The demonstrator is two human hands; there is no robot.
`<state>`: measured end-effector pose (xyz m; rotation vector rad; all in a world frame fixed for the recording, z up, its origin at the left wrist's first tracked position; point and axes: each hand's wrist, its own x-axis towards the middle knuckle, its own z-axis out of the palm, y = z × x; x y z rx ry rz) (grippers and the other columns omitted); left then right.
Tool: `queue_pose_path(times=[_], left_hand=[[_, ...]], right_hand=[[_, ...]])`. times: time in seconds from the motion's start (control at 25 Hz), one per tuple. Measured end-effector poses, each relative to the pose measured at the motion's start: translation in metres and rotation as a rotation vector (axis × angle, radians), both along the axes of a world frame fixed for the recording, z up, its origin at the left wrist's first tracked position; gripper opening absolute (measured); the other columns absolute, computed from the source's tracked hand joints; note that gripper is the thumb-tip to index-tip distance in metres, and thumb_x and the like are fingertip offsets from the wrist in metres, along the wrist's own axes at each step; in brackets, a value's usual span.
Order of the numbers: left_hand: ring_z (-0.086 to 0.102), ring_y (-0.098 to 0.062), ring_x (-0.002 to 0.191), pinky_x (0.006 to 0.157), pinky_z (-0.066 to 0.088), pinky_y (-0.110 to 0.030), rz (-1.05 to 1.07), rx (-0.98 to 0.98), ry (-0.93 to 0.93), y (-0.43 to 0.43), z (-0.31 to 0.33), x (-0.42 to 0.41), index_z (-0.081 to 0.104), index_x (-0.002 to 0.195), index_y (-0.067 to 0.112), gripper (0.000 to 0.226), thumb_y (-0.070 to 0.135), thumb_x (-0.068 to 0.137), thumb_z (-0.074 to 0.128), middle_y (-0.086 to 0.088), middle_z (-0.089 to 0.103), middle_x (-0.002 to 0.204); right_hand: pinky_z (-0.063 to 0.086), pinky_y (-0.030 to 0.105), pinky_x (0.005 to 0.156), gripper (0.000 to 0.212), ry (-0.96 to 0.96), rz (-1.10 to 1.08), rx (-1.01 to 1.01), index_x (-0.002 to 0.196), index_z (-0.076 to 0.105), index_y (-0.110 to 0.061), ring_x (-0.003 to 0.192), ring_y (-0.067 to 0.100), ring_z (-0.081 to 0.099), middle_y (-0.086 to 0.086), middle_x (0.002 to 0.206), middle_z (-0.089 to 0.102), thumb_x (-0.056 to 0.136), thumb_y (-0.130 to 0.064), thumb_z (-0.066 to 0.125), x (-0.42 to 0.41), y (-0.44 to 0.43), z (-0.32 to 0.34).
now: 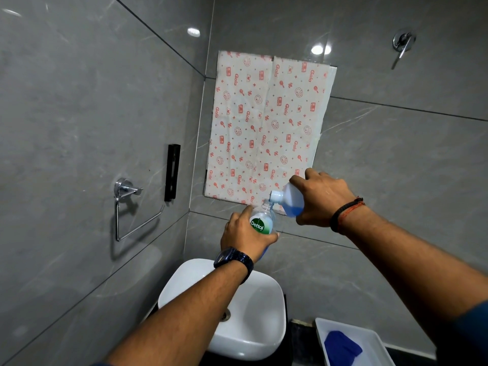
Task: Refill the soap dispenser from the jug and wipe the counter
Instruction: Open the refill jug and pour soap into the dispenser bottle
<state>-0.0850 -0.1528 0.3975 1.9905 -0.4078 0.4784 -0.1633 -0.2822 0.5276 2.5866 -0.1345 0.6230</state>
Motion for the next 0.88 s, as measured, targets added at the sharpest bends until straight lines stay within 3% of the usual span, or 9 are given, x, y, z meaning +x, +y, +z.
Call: queue_pose_path(times=[0.88], left_hand=[[0.055,-0.020,0.095,0.071,0.053,-0.034,0.015,0.009,0.007,0.0014,0.0034,-0.0009,0.040,0.127,0.034,0.090,0.065,0.050,0.074,0.001,0.055,0.112]], right_hand=[[0.054,0.038,0.066,0.081,0.008,-0.008,-0.002,0.126,0.036,-0.028,0.092,0.024,0.052,0.005,0.112,0.053,0.059,-0.047,0.078,-0.0032,0.0043,0.0049]])
